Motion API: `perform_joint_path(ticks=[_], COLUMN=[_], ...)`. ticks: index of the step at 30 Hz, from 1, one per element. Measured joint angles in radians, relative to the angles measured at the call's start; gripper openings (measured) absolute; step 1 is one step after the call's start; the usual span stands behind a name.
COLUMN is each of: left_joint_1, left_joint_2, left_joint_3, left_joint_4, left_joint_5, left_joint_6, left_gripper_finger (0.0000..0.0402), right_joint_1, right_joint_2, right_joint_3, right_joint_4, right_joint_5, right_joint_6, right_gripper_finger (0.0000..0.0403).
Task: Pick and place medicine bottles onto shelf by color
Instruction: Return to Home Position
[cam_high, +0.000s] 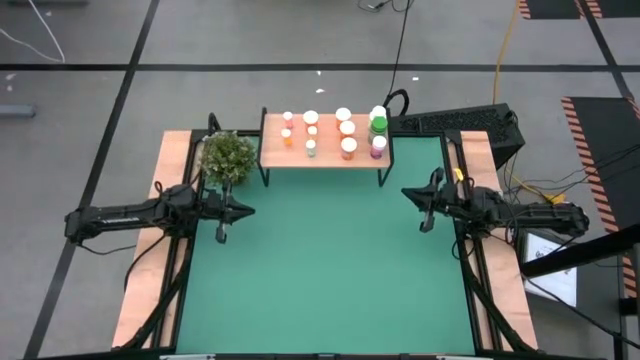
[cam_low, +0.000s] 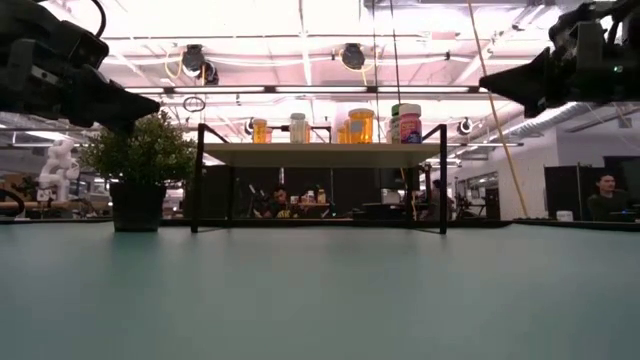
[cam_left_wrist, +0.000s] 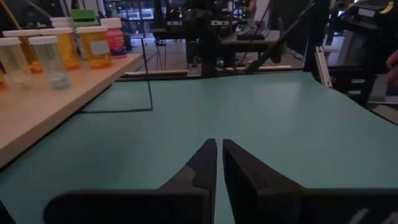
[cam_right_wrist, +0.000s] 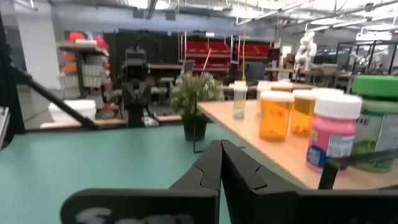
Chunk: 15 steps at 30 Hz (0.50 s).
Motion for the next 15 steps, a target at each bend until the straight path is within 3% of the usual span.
perform_joint_path(ticks=[9, 15], left_joint_1=[0.000, 0.000], left_joint_2=[0.000, 0.000], left_joint_3=[0.000, 0.000], left_joint_4=[0.000, 0.001], left_joint_5=[-0.001, -0.002], left_joint_6=[0.006, 0.006], left_gripper_finger=[0.0031, 0.0031], right_joint_1=[0.000, 0.000], right_joint_2=[0.000, 0.003], right_joint_3=[0.000, -0.001], right_joint_4=[-0.170, -0.168], right_joint_5=[-0.005, -0.007], right_joint_6=[-0.002, 0.000], right_gripper_finger=[0.0000, 0.0000])
